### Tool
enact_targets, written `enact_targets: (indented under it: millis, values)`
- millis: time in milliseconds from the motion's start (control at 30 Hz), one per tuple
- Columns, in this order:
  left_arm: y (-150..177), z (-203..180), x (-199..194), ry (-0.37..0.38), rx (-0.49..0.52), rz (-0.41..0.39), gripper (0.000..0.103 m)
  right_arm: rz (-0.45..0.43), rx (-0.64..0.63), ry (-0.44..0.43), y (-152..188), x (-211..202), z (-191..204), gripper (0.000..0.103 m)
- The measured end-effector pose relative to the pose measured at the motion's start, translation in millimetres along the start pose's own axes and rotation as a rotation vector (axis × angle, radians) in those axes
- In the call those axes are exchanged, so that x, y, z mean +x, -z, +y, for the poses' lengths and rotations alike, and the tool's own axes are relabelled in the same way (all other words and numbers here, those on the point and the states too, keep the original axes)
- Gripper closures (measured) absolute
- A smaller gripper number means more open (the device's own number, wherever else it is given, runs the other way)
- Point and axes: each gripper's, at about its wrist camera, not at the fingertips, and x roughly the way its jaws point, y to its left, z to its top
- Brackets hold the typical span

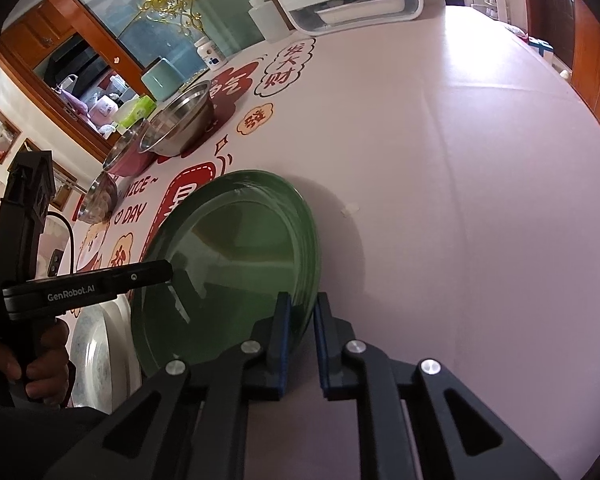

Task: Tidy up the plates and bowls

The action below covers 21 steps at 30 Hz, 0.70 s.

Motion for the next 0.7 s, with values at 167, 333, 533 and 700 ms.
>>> enact_targets:
  millis: [167,333,533,700]
  values:
    - [5,-4,-15,-0.001,0.006,-0.032,0.074,-0.013,-0.012,-0.004,1,-8,3,0.092]
    - [18,-3,-34,0.001,-0.009,-0.067,0.074,-0.026,-0.045,-0.012,2,-17,9,0.092]
    - [35,1,-54,-0.009,-0.028,-0.107,0.074,-0.046,-0.095,-0.024,7,-30,21,0.092]
    - [50,2,-67,-0.026,-0.04,-0.127,0.074,-0.061,-0.135,-0.031,13,-39,31,0.092]
